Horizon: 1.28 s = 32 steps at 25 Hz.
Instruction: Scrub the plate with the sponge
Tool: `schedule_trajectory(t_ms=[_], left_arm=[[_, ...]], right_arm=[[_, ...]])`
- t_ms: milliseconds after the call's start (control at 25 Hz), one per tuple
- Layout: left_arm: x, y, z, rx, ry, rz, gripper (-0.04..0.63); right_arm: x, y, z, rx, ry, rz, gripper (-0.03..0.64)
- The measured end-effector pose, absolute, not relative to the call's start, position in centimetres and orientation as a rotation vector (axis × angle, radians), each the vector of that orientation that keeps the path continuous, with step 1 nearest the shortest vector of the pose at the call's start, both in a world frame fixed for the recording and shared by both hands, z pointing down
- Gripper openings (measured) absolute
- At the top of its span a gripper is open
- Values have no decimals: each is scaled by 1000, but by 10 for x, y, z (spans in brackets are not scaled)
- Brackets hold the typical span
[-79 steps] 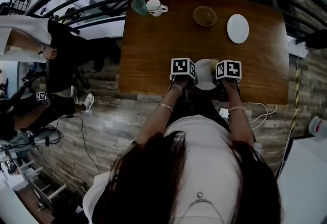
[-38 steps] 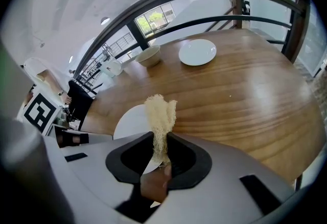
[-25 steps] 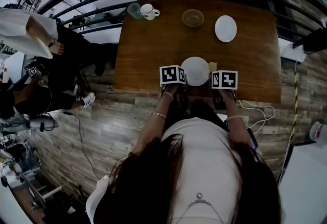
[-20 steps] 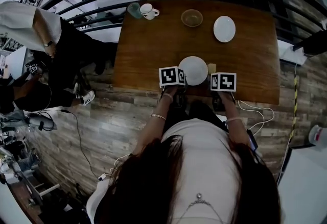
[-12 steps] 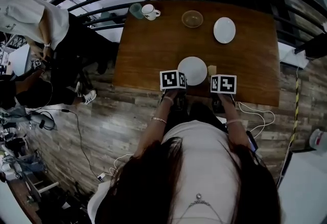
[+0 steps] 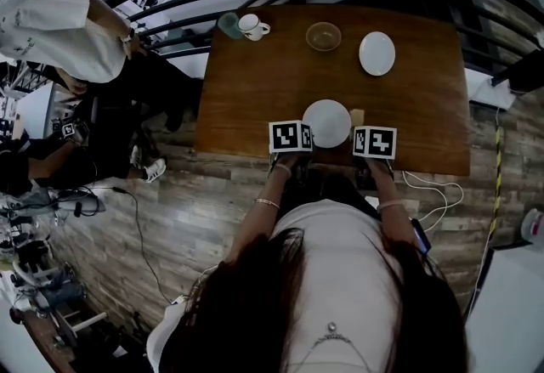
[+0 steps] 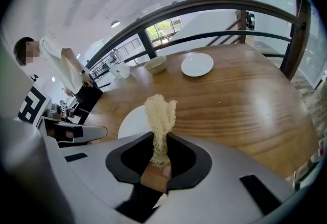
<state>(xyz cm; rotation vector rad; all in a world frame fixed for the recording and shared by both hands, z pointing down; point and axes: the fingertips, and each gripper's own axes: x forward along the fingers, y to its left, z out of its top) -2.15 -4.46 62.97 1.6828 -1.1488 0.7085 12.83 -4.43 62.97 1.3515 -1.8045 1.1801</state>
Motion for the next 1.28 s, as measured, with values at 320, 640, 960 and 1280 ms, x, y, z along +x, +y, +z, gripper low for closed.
schedule_trajectory(t_ms=[320,640,960,1280], left_arm=[[-32,-48,614,1738,-1119,736,28],[-45,-47,585,1812,-1135,691,28],[-45,-48,578,1826,-1139,652,28],[-46,-52,577,1820,-1125,628,28]], right_arm=[[120,-39,618,1410,-1774,1174,92],[122,-35,598,1491,-1776,1148,92],[134,-30,599,1542,-1737,1168,92],[132,-29,600,1535,-1723,1165,92]])
